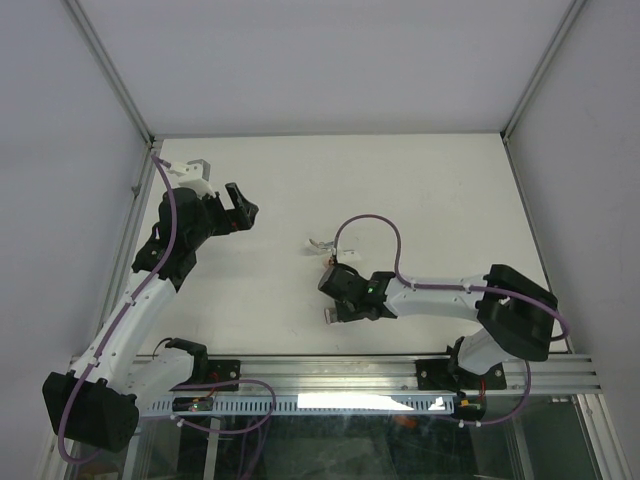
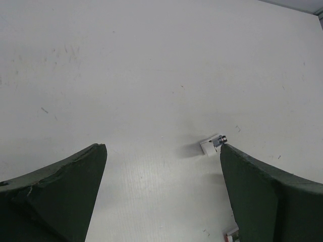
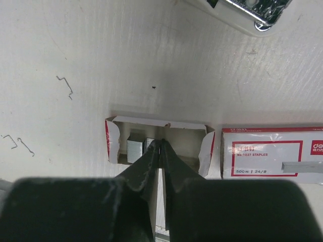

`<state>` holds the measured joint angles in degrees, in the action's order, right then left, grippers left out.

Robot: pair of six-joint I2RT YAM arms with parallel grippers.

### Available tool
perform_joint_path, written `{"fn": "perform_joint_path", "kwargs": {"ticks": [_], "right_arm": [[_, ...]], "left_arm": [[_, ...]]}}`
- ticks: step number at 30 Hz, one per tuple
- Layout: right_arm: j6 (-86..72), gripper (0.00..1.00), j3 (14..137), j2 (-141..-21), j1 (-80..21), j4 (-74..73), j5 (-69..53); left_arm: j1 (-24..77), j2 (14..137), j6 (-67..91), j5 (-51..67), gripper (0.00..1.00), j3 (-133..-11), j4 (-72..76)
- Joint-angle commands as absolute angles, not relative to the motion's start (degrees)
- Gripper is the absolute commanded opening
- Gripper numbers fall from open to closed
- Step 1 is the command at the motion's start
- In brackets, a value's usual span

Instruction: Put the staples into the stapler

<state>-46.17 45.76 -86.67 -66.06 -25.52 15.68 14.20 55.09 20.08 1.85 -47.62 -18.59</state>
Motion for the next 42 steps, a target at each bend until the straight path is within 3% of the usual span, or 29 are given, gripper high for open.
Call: {"fn": "perform_joint_path", "kwargs": {"ticks": [1,3,11,19,28,42], "right_arm": [[-48.2,0.05,48.0,-86.9,-66.5,-25.8,18.5],[-48.3,0.0,47.9,-86.3,-66.5,-26.0,18.8],[-43.7,0.0,45.2,-77.4,-64.0,-20.3,14.6],[-34.5,0.0,36.0,-65.3,-51.5,-3.8,-8.9],[-36.3,0.0,30.1,-57.9,-37.1,13.3,-40.8],[-46.3,0.0,26.2,-56.1,-35.6,35.7,-54.5]], "left_arm": [[14.1,53.4,19.1,1.9,0.99,-47.8,-17.2],[14.1,53.4,19.3,2.0,0.99,-47.6,-17.2],[14.1,51.5,20.1,7.6,0.96,-46.2,-15.0],[16.2,49.5,23.6,23.6,0.88,-41.1,-5.0],[31.1,50.3,30.6,35.6,0.89,-32.1,11.7],[41.5,55.9,44.4,34.9,0.74,-29.5,24.4]]}}
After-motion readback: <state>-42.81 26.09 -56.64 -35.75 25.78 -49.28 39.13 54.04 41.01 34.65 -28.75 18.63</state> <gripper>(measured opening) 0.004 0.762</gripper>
